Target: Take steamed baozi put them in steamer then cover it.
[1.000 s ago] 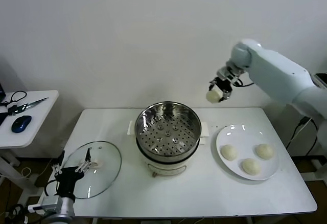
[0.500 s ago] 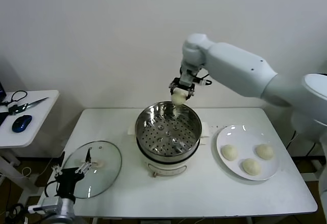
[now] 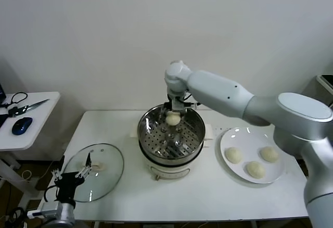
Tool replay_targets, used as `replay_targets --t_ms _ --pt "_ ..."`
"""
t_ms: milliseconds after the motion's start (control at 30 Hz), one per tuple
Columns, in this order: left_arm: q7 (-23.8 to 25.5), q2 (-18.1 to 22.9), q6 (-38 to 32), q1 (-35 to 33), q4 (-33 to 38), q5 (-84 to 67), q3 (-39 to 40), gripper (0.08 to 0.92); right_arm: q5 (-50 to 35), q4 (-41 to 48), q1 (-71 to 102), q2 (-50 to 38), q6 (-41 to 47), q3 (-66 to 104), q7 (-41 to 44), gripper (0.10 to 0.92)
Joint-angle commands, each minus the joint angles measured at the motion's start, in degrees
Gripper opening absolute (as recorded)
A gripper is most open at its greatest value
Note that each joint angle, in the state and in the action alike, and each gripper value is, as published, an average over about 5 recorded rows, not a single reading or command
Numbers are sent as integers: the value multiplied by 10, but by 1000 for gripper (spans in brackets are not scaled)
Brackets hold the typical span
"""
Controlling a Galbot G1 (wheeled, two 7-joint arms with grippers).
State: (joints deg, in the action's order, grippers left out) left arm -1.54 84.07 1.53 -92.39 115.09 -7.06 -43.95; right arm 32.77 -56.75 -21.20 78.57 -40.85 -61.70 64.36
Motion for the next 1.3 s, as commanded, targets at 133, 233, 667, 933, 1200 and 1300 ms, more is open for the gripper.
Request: replay_targets --t_ms 133,233,667,933,1200,1300 --pt "0 -1 -1 -1 -2 -2 -1 823 55 5 34 14 -16 8 -8 695" --pt "0 -1 -2 -1 -2 -2 0 823 61 11 37 15 -15 11 -10 703" --pt "-1 -2 -1 -4 0 -2 -3 823 15 -37 -4 -26 -15 37 -3 823" --pt "-1 -3 3 -7 10 0 -2 823 -135 -121 -104 -152 39 5 6 823" --pt "-1 -1 4 -10 16 3 7 823 -424 -216 -240 -350 339 -181 -56 823" --pt "-1 1 3 -10 16 4 10 823 -490 -213 -229 -403 417 -190 -30 823"
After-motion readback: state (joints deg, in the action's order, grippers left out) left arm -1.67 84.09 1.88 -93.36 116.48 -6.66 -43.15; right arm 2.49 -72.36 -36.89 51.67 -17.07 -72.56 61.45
